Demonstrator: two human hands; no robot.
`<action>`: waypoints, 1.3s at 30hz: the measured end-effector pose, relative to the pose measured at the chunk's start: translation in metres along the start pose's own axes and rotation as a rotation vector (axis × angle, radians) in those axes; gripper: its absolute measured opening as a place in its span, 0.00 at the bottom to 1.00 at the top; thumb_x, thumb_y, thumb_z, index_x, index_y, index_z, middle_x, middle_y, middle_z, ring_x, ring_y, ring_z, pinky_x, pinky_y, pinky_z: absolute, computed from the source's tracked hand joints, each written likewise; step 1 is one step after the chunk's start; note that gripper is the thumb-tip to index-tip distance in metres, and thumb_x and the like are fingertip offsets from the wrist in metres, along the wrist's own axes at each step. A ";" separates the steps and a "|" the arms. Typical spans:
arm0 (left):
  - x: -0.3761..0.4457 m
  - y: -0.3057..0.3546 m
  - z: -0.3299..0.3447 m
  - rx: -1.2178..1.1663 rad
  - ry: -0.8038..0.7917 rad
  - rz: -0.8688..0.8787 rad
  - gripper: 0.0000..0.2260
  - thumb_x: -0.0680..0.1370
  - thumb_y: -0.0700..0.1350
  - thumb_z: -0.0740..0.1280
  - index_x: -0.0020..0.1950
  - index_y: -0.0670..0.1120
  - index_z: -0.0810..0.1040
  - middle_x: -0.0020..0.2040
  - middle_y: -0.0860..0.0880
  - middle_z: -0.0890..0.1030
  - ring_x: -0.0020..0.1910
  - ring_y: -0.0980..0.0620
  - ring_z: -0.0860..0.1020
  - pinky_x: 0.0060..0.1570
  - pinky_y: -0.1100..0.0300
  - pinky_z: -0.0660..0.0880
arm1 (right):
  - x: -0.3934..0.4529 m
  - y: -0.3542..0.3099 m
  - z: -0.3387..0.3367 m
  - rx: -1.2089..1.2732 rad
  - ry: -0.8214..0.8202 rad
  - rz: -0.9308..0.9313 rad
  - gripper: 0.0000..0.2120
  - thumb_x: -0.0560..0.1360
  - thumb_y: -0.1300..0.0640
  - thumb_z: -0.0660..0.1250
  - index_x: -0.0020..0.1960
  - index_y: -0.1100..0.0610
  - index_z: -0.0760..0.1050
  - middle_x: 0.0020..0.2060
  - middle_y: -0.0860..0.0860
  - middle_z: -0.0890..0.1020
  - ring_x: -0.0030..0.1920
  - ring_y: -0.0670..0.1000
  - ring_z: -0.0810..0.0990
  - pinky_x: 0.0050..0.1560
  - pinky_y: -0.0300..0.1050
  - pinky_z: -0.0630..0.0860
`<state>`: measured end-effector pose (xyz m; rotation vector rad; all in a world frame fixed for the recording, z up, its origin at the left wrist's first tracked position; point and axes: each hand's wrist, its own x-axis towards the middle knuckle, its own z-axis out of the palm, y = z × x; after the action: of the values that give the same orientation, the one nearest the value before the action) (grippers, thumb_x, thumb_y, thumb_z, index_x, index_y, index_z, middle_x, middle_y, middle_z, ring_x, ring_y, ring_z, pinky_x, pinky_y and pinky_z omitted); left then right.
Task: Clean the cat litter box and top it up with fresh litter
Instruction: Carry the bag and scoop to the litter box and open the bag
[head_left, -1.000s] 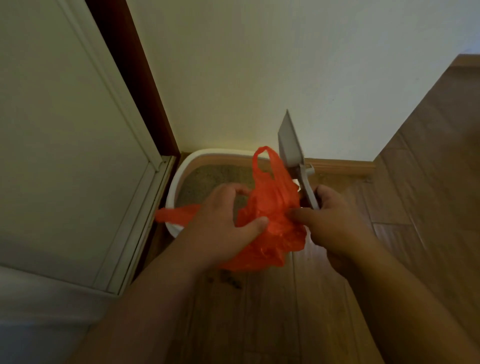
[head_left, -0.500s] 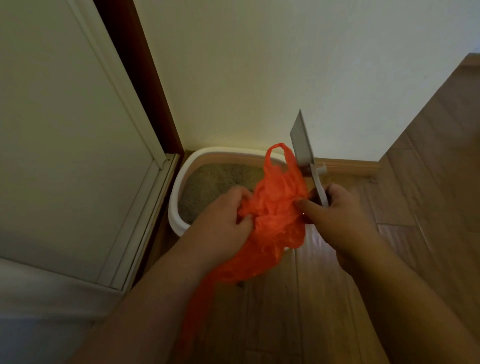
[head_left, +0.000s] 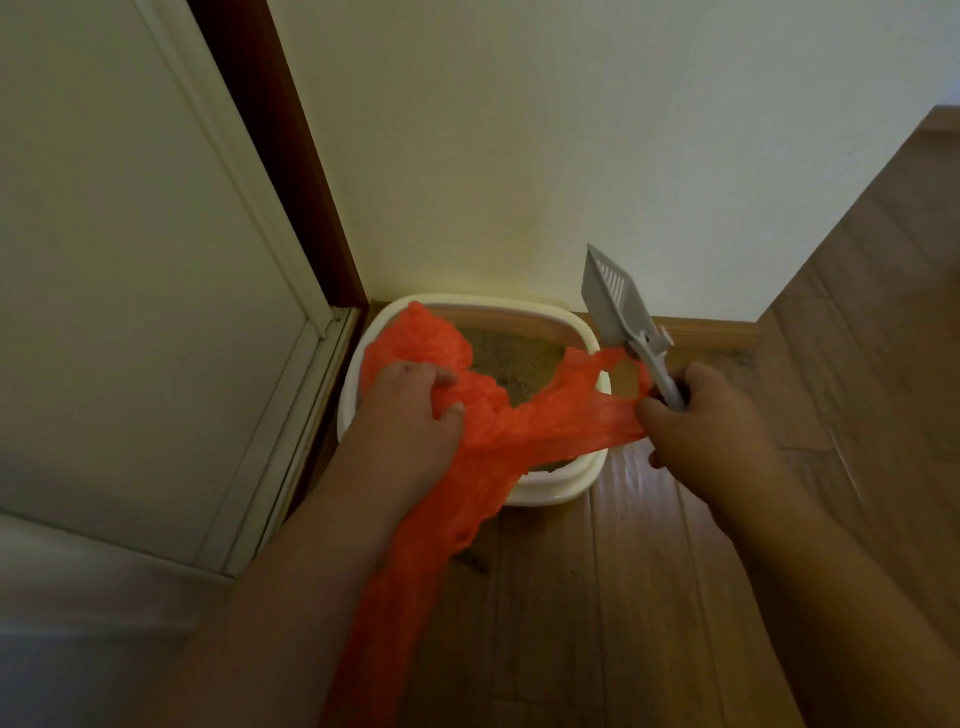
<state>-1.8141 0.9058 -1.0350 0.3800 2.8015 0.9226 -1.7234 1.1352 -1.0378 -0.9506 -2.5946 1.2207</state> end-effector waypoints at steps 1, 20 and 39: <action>-0.001 0.001 0.000 -0.016 -0.016 -0.005 0.15 0.78 0.50 0.70 0.65 0.55 0.76 0.64 0.54 0.71 0.60 0.55 0.72 0.57 0.61 0.67 | -0.001 0.000 0.000 -0.014 -0.008 -0.014 0.05 0.76 0.54 0.68 0.45 0.48 0.72 0.40 0.52 0.80 0.40 0.55 0.83 0.45 0.59 0.83; -0.009 0.018 0.007 -0.612 -0.102 -0.038 0.16 0.79 0.50 0.71 0.65 0.64 0.74 0.61 0.60 0.80 0.57 0.59 0.80 0.51 0.56 0.81 | -0.031 -0.032 0.025 0.150 -0.493 -0.099 0.26 0.66 0.46 0.80 0.59 0.42 0.72 0.50 0.42 0.83 0.48 0.44 0.84 0.48 0.47 0.84; -0.019 0.000 0.022 0.012 -0.603 0.003 0.11 0.78 0.48 0.70 0.59 0.54 0.73 0.53 0.52 0.81 0.48 0.52 0.82 0.49 0.46 0.83 | -0.013 -0.023 0.009 0.297 -0.267 0.143 0.06 0.79 0.55 0.67 0.56 0.52 0.74 0.46 0.56 0.82 0.45 0.58 0.83 0.44 0.54 0.84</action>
<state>-1.7912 0.9126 -1.0506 0.5554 2.2535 0.6499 -1.7278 1.1110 -1.0252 -0.9839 -2.4591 1.8231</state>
